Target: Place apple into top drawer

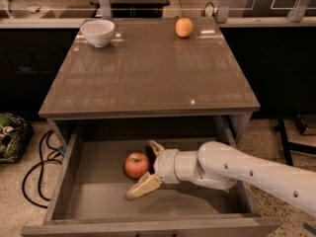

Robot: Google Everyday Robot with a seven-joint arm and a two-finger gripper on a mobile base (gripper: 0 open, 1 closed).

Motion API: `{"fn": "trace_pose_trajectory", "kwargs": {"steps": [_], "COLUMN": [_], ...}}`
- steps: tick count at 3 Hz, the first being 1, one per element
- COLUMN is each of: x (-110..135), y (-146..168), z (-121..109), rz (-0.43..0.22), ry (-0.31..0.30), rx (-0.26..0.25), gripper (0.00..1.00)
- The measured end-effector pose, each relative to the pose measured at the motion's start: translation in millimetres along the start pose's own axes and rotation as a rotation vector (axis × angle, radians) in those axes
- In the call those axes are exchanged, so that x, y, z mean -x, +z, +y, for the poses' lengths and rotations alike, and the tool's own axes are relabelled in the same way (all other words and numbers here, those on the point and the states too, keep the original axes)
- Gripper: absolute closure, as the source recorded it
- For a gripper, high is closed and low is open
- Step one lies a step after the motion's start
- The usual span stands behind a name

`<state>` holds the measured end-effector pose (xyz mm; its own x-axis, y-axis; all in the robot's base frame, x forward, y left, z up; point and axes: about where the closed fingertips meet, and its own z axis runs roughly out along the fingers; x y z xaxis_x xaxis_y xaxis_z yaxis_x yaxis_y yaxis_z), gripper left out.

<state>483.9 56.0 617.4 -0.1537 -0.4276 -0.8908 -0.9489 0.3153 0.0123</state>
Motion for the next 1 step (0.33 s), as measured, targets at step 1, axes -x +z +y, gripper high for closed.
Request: {"fn": "trace_pose_trajectory", "kwargs": {"steps": [1], "x": [0.0], "y": [0.0], "z": [0.0], "rz": [0.000], "ry": [0.000], "rx": [0.000], "gripper": [0.00]}}
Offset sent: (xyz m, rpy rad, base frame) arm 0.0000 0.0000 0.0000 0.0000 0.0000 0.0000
